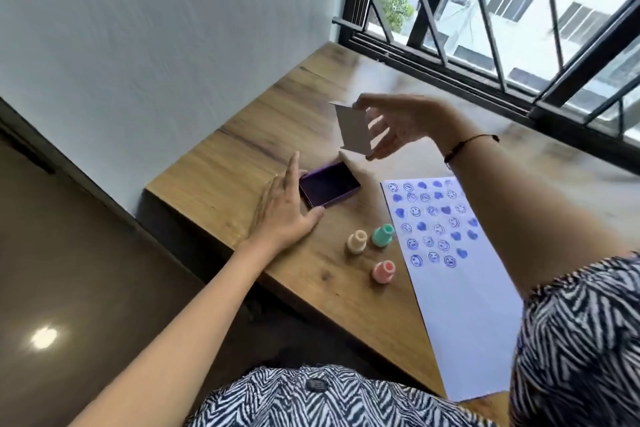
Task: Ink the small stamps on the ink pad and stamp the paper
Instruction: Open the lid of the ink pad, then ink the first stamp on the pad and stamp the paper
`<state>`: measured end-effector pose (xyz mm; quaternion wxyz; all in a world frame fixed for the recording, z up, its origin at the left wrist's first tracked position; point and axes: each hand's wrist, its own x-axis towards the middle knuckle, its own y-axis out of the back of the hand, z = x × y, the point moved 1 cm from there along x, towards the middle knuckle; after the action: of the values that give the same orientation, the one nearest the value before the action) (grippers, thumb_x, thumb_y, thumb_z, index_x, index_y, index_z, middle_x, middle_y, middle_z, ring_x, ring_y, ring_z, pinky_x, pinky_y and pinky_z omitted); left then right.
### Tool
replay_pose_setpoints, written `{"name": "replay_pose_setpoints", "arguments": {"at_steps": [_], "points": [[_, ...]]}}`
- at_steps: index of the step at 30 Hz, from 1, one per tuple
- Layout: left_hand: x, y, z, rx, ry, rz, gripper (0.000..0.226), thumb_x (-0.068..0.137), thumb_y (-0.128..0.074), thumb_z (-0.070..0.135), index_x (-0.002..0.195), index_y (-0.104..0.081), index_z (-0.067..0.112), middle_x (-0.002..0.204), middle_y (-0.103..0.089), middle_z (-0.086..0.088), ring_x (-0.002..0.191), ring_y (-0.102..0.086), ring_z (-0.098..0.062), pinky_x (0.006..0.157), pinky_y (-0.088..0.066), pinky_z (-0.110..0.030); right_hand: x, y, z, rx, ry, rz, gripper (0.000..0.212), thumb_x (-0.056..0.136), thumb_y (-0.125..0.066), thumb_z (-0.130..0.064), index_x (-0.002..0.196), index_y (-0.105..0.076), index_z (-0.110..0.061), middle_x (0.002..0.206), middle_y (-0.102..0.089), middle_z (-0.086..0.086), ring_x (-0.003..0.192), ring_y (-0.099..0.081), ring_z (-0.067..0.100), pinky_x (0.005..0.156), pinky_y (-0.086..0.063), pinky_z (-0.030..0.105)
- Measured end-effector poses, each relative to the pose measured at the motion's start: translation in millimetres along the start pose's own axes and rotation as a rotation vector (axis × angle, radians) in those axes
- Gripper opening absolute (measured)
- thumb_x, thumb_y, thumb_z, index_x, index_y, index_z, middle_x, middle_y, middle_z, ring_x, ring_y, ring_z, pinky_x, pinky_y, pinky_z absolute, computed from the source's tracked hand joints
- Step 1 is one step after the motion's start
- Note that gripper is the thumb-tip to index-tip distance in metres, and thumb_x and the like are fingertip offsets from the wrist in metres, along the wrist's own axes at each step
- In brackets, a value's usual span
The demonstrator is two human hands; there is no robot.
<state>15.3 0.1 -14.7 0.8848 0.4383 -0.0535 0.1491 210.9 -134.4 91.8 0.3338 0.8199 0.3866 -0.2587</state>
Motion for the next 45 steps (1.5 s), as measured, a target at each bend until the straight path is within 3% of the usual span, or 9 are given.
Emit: {"name": "replay_pose_setpoints", "arguments": {"at_steps": [5,12,21,27,30,33,38,41,45], "points": [[-1,0,0,-0.004,-0.006,-0.024,0.1,0.071,-0.067,0.037,0.14,0.004,0.022,0.135,-0.047,-0.001,0.122,-0.04,-0.022,0.103,-0.028,-0.037,25,1,-2,0.169,-0.045,-0.204,0.04,0.081,-0.045,-0.045,0.097,-0.057,-0.01,0.098,-0.068,0.021,0.096,-0.064,0.046,0.082,-0.054,0.043],[-1,1,-1,0.019,-0.012,-0.019,0.101,0.07,-0.066,0.039,0.14,0.006,0.024,0.134,-0.047,-0.001,0.12,-0.04,-0.022,0.102,-0.03,-0.037,51,9,5,0.25,-0.093,-0.175,0.021,0.09,-0.046,-0.019,0.086,-0.057,-0.002,0.076,-0.075,0.016,0.076,-0.072,0.034,0.069,-0.061,0.042],[-1,2,1,0.014,-0.011,-0.025,0.098,0.071,-0.067,0.036,0.141,-0.001,0.018,0.135,-0.047,-0.004,0.121,-0.038,-0.024,0.102,-0.03,-0.039,12,-4,10,-0.231,0.081,0.171,0.019,0.086,-0.052,-0.006,0.098,-0.058,0.007,0.08,-0.065,0.021,0.057,-0.062,0.026,0.059,-0.055,0.032],[-2,6,5,-0.001,-0.033,-0.036,0.093,0.071,-0.069,0.032,0.14,-0.01,0.012,0.138,-0.042,-0.011,0.125,-0.034,-0.028,0.104,-0.025,-0.037,-81,-69,39,-0.691,0.607,0.251,0.014,0.077,-0.067,-0.021,0.084,-0.069,-0.009,0.071,-0.064,0.0,0.059,-0.048,0.002,0.059,-0.034,0.002],[-6,10,13,-0.077,-0.055,-0.016,0.079,0.074,-0.069,0.022,0.136,-0.025,0.004,0.138,-0.039,-0.019,0.128,-0.032,-0.032,0.108,-0.021,-0.033,-97,-104,64,-1.07,0.675,0.25,0.028,0.078,-0.063,-0.041,0.101,-0.063,-0.024,0.093,-0.064,-0.005,0.091,-0.046,0.017,0.076,-0.031,0.025],[-16,18,19,-0.258,-0.034,0.168,0.051,0.077,-0.061,0.012,0.125,-0.045,0.004,0.129,-0.048,-0.017,0.119,-0.045,-0.024,0.104,-0.032,-0.028,-88,-122,76,-1.252,0.627,0.258,0.021,0.088,-0.049,-0.03,0.104,-0.058,-0.02,0.1,-0.061,0.001,0.1,-0.041,0.023,0.074,-0.031,0.031],[-42,19,26,-0.664,0.163,0.192,0.025,0.083,-0.057,0.011,0.107,-0.058,0.02,0.095,-0.062,-0.004,0.084,-0.059,-0.015,0.08,-0.05,-0.031,-89,-134,68,-0.771,0.807,0.484,0.01,0.079,-0.059,0.001,0.086,-0.065,-0.003,0.081,-0.065,0.015,0.073,-0.056,0.028,0.061,-0.044,0.031],[-47,13,36,-0.95,0.251,-0.01,0.021,0.084,-0.057,0.01,0.103,-0.06,0.017,0.086,-0.064,-0.003,0.071,-0.06,-0.008,0.066,-0.05,-0.019,-90,-133,60,-0.347,0.694,0.613,0.005,0.078,-0.065,-0.006,0.082,-0.066,-0.006,0.068,-0.062,0.007,0.057,-0.049,0.015,0.055,-0.037,0.012],[-46,14,38,-1.077,0.313,0.014,0.017,0.081,-0.06,0.014,0.097,-0.062,0.01,0.079,-0.064,-0.007,0.063,-0.059,-0.008,0.059,-0.049,-0.017,-85,-142,55,-0.29,0.641,0.622,0.009,0.079,-0.068,-0.018,0.08,-0.067,-0.009,0.063,-0.06,-0.001,0.054,-0.05,0.008,0.054,-0.035,0.007]]}}
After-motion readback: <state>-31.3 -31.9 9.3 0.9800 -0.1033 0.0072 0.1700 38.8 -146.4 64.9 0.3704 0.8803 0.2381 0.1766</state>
